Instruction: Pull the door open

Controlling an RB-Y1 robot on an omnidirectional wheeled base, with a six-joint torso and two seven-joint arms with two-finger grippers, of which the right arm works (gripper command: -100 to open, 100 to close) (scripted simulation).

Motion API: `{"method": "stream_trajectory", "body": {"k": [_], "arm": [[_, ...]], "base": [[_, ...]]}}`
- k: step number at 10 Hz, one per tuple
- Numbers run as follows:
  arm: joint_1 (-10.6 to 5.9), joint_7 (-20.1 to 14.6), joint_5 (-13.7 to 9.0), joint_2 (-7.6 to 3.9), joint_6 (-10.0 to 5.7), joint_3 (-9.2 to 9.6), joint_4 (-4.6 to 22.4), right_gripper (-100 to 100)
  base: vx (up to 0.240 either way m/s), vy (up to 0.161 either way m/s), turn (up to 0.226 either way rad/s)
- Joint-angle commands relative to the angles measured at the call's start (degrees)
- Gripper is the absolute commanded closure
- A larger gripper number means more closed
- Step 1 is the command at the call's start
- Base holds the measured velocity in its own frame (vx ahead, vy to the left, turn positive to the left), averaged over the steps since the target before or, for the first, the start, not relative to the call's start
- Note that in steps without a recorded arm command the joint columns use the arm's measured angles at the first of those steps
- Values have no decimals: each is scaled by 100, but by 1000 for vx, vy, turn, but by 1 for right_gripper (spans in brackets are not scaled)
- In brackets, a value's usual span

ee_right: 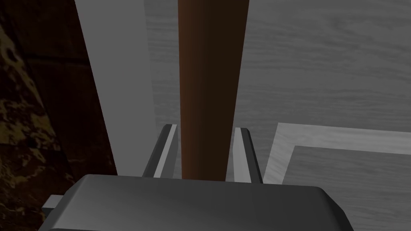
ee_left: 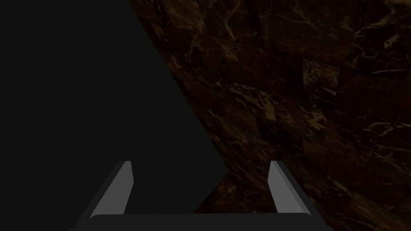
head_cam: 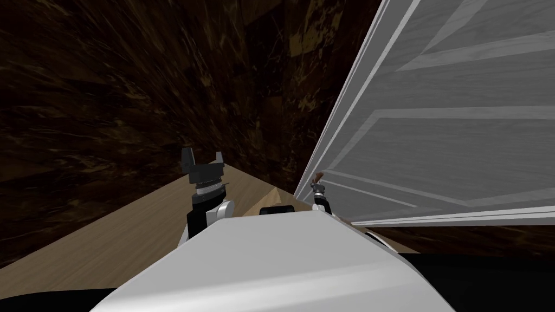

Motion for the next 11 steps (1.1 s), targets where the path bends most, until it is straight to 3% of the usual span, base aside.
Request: {"method": "stream_trajectory", "body": {"k": [1, 5, 6, 11], "arm": [[27, -95, 64, -59, 37, 151, -57, 100], [63, -260, 183, -203, 93, 418, -229, 100], [75, -214, 161, -184, 113, 378, -244, 100], [251, -574, 328, -480, -72, 784, -368, 100]], "base": [[-239, -21, 53], [-225, -15, 58], [-89, -7, 23], [-206, -9, 102]]}}
